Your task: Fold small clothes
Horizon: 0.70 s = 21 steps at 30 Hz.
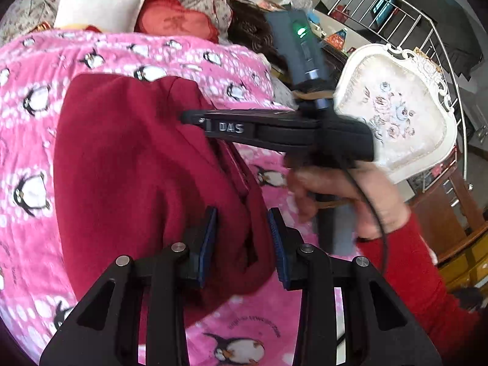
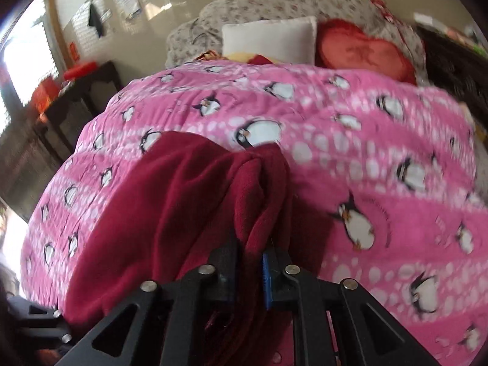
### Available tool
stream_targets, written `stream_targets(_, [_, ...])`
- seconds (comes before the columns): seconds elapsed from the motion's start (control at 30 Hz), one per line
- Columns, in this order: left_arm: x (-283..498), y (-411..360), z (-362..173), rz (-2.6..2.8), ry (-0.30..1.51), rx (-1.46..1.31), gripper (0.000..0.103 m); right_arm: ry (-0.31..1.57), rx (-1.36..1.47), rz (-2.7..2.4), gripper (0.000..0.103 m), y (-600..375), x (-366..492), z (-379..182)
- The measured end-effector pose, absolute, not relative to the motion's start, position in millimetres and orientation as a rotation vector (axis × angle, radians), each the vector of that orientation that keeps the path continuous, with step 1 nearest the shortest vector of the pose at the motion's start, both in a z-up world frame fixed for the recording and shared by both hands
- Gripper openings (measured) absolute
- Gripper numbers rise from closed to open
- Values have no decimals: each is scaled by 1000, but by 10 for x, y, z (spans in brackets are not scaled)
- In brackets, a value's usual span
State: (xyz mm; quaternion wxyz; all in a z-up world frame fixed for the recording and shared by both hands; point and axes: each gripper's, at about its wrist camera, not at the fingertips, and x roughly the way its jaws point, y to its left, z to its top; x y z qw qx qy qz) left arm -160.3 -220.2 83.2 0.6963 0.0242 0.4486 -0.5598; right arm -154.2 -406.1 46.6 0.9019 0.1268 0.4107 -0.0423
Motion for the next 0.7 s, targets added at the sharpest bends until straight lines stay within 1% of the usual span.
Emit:
stream_targets(0.03, [-1613,-2164,879,-1262,1011,67,38,831,314,-75,14,-4125,-1581,492])
stream_targets(0.07, [-1659,-2103,943,-1285,1022,81,44,816,343,-68,22,-4165,-1625,530])
stream_targets(0.1, [-1688,-2019,1021,-1311,1032,90,53,791,367,-77,29,-4191,-1708,614])
stream_targets(0.13, [-1708,-1936,1086,-1324,1033,93,58,779,362,-92,31,-4170,-1781,687])
stream_targets(0.17, [-1716,-1810,1171,-1336,1019,103,67,772,351,-96,31,-4104,-1831,743])
stream_targets(0.2, [-1759,-1721,1229,-1335,997,116,70,762,333,-90,31,-4035,-1926,832])
stream_targets(0.33, [-1850,-1367,1396,-1285,890,194,70,750,242,-23,32,-3595,-2205,1078])
stream_targets(0.43, [-1769,-1334,1296,-1164,854,233,70,759,181,15,32,-3264,-2367,1094])
stream_targets(0.5, [-1711,-1370,1166,-1101,862,239,70,757,130,37,32,-3062,-2457,1079])
stream_targets(0.6, [-1655,-1468,955,-1080,894,221,70,786,69,62,32,-2915,-2496,922])
stream_targets(0.7, [-1625,-1534,778,-1073,933,227,70,853,5,-54,32,-2984,-2544,635])
